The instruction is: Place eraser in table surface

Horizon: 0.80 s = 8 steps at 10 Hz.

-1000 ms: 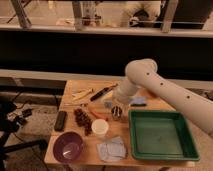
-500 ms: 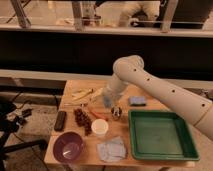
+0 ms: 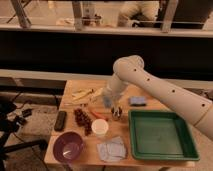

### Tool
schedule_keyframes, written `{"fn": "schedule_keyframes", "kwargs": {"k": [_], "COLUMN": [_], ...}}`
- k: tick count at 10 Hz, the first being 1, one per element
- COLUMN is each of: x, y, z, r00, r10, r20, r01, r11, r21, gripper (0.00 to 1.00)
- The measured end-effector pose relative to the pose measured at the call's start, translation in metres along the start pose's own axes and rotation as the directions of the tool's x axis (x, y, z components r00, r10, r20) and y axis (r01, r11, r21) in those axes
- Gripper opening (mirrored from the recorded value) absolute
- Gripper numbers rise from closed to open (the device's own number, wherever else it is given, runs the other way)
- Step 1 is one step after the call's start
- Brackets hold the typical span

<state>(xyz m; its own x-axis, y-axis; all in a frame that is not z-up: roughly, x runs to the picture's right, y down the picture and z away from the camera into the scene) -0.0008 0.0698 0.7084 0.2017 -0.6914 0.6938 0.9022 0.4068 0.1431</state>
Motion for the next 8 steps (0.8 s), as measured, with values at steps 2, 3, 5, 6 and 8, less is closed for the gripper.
{"fn": "schedule_keyframes", "kwargs": {"k": [2,3,5,6,8], "x": [-0.004,-0.01,-0.029,-0.043,-0.064], "y": [-0.005,-0.013,-0.044,-0.07,-0.111], "z": [0.0,0.0,0.004,0.011,0.024], "r00": [1.0,0.998,0.99,0.98,0.959], "r10": [-0.025,-0.059,-0.138,-0.192,-0.276], "r20": [0.009,0.02,0.038,0.051,0.068], "r01": [0.025,0.059,0.136,0.189,0.271], "r11": [1.0,0.998,0.99,0.98,0.96], "r21": [0.01,0.021,0.046,0.061,0.075], "gripper": [0.8,0.8,0.8,0.8,0.8]}}
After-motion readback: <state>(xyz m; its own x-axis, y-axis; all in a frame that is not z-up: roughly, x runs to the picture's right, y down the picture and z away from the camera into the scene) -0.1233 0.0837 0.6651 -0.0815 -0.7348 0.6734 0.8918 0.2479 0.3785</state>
